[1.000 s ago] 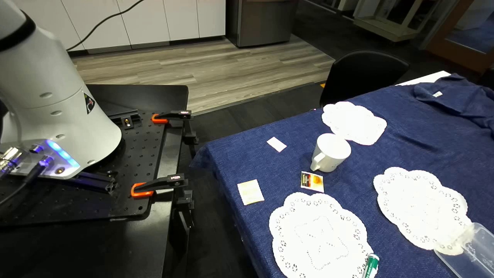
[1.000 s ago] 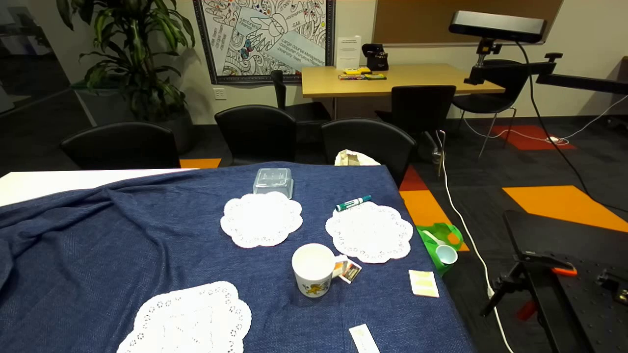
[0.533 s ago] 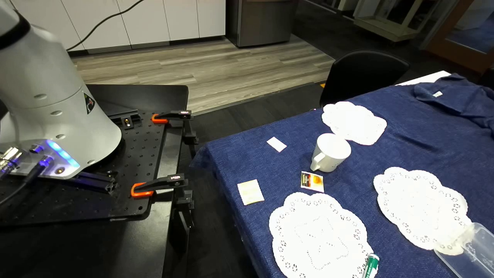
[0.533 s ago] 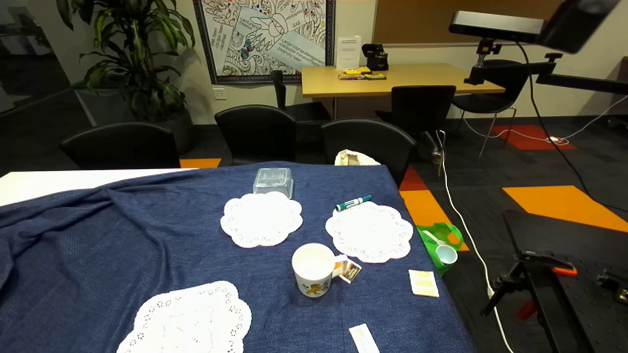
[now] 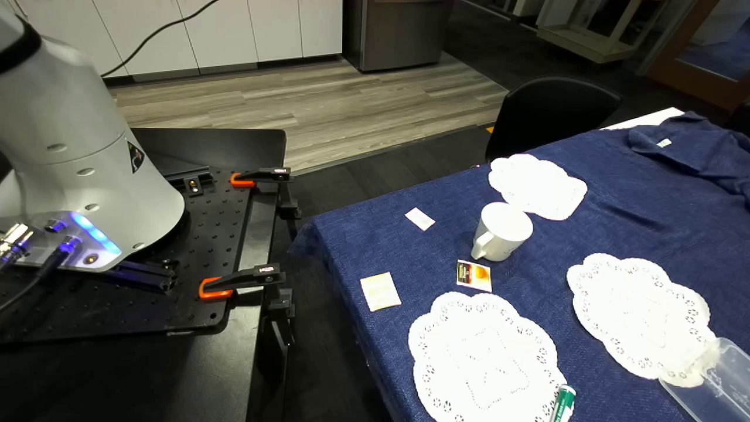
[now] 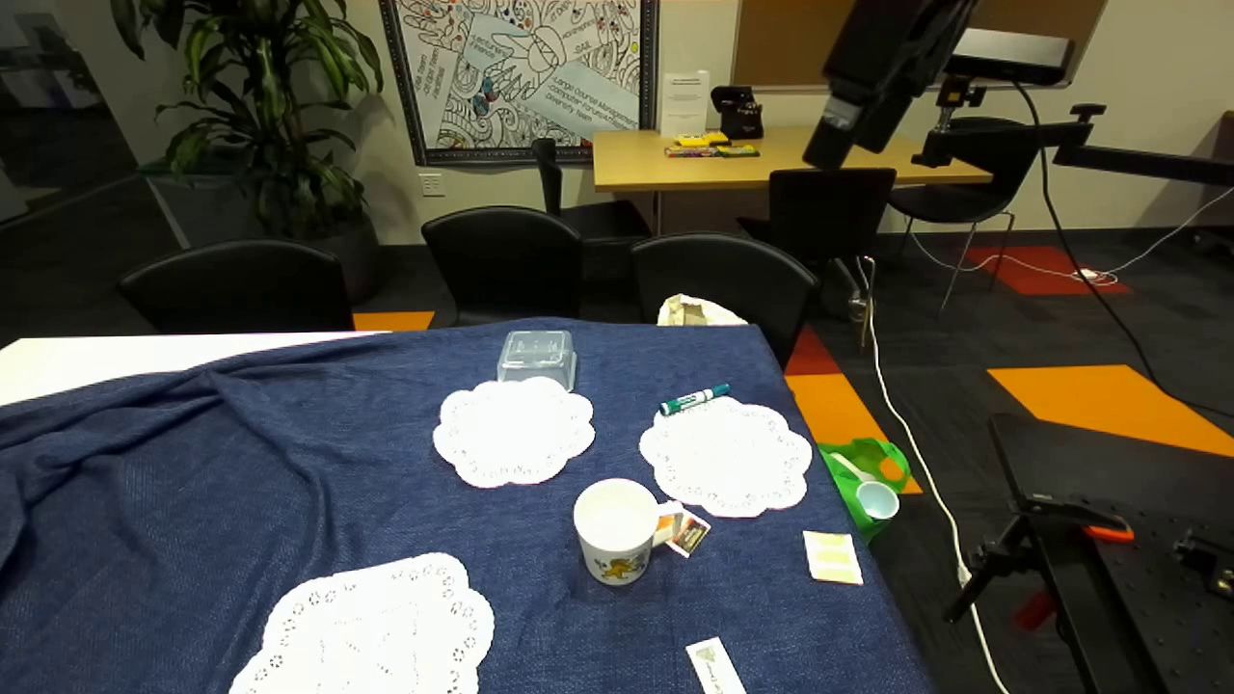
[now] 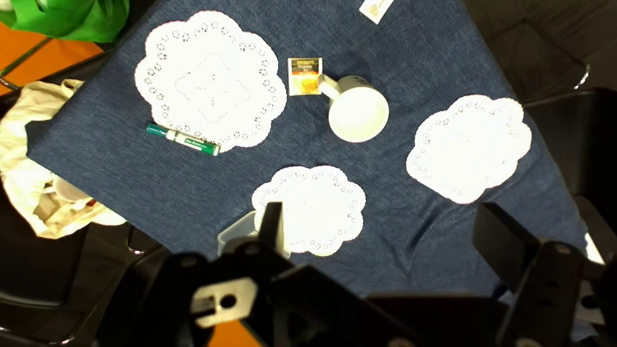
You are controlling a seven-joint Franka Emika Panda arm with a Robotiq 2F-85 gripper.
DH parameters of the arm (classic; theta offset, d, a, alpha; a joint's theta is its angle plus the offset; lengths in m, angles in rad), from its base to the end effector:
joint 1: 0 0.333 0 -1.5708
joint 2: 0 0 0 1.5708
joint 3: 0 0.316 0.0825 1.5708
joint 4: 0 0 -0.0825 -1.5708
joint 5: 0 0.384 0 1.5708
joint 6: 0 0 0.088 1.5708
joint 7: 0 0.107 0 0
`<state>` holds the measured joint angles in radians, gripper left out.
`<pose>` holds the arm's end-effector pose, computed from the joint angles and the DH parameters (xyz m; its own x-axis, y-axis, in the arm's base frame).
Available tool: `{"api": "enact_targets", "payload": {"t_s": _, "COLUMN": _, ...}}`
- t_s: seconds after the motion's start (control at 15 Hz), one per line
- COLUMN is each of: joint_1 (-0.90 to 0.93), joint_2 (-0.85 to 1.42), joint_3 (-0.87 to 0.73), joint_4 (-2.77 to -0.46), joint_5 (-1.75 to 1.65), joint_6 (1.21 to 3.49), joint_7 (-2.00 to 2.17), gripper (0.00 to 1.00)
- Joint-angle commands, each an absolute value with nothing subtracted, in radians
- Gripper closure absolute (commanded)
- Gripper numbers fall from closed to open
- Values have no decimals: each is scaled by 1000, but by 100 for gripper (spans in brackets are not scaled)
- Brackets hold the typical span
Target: Pick up the green marker from the table and put it inside the mug
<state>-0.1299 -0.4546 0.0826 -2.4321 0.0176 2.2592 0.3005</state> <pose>0.4349 -0.0178 0.4980 0.8979 -0.3475 0.2704 -0.3437 -0.9370 -0.0628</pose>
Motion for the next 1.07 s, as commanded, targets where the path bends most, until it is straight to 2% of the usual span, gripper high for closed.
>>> {"api": "enact_targets", "payload": {"t_s": 0.0, "joint_1": -167, "joint_2": -302, "joint_3": 77, "joint_4": -2349, "joint_5": -23, "joint_6": 2332, "joint_7": 423, "gripper": 0}}
{"api": "enact_targets", "payload": {"t_s": 0.27, "joint_1": -182, "joint_2": -165, "joint_3": 70, "joint_4": -2298, "joint_5": -28, "joint_6": 2423, "joint_7": 593, "gripper": 0}}
{"api": "enact_targets", "payload": {"t_s": 0.33, "joint_1": -158, "joint_2": -236, "joint_3": 52, "joint_4": -2347, "joint_5": -17, "joint_6": 2395, "joint_7": 517, "gripper": 0}}
{"api": "enact_targets", "payload": {"t_s": 0.73, "joint_1": -151, "joint_2": -216, "joint_3": 44, "joint_4": -2339, "joint_5": -17, "joint_6": 2401, "joint_7": 522, "gripper": 0}}
{"api": "enact_targets", "payload": {"t_s": 1.0, "joint_1": -182, "joint_2": -141, "joint_3": 38, "joint_4": -2307, "joint_5": -23, "joint_6": 2512, "joint_7": 733, "gripper": 0}}
